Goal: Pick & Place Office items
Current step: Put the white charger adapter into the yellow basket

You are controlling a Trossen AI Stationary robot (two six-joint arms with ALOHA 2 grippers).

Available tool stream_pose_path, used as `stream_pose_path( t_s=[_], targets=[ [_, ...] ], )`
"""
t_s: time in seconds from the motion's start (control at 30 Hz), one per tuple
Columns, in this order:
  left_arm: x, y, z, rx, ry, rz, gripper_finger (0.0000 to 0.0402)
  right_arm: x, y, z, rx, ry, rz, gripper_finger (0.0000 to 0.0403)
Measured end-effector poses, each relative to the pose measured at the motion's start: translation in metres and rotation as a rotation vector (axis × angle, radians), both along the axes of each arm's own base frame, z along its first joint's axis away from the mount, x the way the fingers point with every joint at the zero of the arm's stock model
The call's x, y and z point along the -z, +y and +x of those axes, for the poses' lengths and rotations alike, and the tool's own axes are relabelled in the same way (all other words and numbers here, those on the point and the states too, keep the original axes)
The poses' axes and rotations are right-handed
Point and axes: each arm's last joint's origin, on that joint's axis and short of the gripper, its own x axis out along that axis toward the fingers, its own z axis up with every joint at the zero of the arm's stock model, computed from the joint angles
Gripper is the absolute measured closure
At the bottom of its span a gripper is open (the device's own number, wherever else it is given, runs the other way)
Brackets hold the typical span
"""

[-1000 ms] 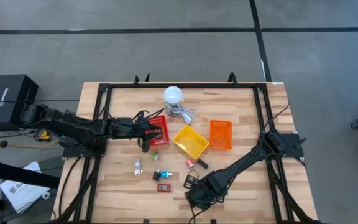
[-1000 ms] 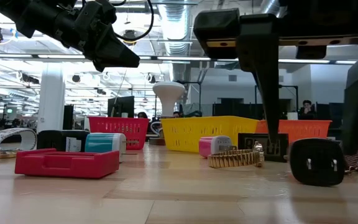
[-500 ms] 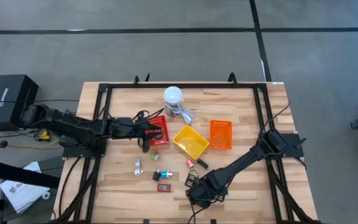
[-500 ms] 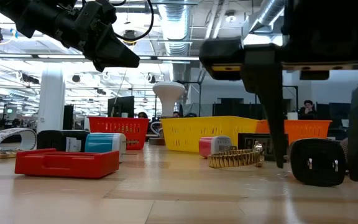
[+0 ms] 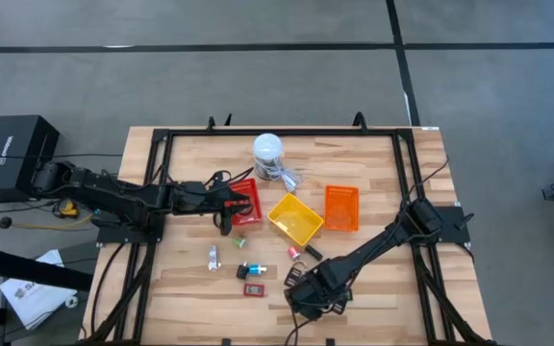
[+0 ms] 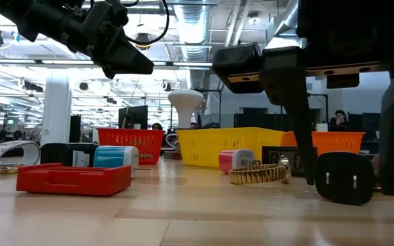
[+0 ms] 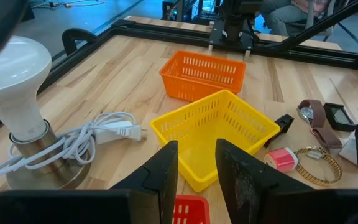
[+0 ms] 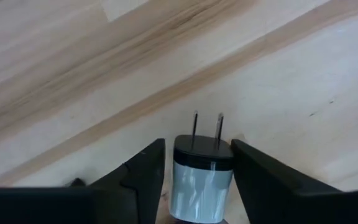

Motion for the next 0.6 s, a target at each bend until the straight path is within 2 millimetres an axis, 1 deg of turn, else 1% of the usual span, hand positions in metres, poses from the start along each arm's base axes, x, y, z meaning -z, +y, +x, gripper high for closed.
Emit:
stream_pose_path(
  t_s=[0.23, 0.5, 0.6],
  targets=[
    [0.0, 0.0, 0.0, 0.0, 0.0, 0.0, 0.03, 0.0, 0.0, 0.0, 0.035, 0.006, 0.006, 0.0247],
    [0.0, 0.0, 0.0, 0.0, 0.0, 0.0, 0.03, 0.011, -0.005, -0.005, 0.042, 0.015, 0.006, 0.024],
    [0.0, 0.0, 0.0, 0.001, 0.001, 0.0, 0.03, 0.013, -0.006, -0.005, 0.048, 0.014, 0.011, 0.0247]
  ],
)
